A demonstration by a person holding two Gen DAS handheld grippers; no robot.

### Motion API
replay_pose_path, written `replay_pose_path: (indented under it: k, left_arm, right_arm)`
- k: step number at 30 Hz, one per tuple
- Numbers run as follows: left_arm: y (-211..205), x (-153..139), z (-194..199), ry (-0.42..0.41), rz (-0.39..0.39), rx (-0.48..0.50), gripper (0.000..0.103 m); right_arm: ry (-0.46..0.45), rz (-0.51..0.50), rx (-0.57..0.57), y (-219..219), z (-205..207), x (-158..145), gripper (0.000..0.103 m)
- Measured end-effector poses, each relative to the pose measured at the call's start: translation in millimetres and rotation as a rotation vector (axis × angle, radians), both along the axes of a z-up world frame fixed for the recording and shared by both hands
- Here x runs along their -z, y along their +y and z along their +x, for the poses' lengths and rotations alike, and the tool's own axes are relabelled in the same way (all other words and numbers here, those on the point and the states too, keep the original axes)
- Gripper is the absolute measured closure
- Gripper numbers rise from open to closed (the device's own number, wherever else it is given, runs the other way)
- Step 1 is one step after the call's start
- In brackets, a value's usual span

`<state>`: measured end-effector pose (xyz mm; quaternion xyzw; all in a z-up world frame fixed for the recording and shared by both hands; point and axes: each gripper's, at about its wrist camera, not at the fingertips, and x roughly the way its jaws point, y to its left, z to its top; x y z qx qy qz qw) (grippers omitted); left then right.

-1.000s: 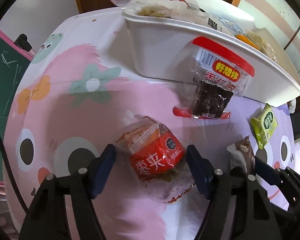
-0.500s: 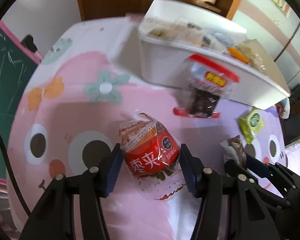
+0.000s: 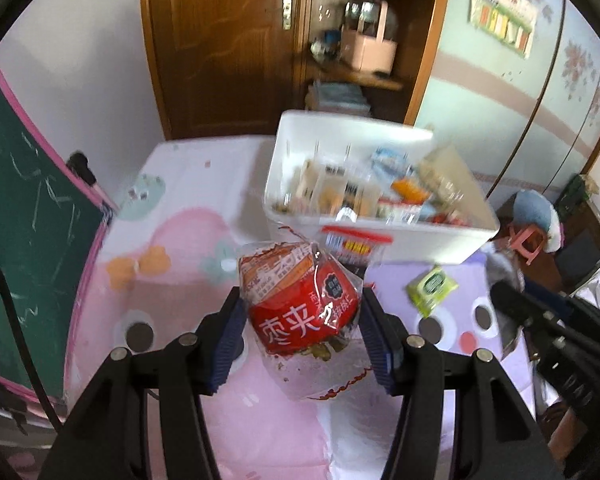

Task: Organize snacks
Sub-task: 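Lift both snacks and carry them over the white bin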

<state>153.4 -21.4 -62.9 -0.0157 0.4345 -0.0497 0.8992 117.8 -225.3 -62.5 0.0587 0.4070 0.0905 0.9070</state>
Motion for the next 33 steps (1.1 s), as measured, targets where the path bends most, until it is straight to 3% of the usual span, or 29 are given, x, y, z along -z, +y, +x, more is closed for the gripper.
replay_pose_path:
  k: [4,8,16,25,31,33]
  left_arm:
    - [0.0,-47.5,0.6,-0.079,0.008,0.027,0.048]
    - [-3.2,-87.3,11.0,-0.149,0.042,0.047,0.048]
    - [-16.2,-147.5,56.5,-0.226,0.075,0.064,0.048]
    - [-45.2,-160.8,137.8,-0.203,0.120,0.057,0.047]
    - [-64.3,-133.5,188.2,-0.157,0.166,0.061,0.047]
    - [-67.2,-120.5,201.8,-0.133,0.173,0.062,0.041]
  right_arm:
    - [-0.092,-0.006,0.019,-15.7,1.3,-47.0,0.069]
    - [-0.195,-0.083,0.046,-23.9,8.9,-89.0,0.068]
    - [-0.267,-0.114,0.059,-38.5,48.4,-139.8,0.068]
    - [-0.227,-0.105,0.088,-40.9,127.8,-145.2,0.068]
    - [-0.137,-0.103,0.098,-37.5,178.7,-115.9,0.067]
    - [-0.111,-0.124,0.087,-34.4,192.1,-103.2,0.067]
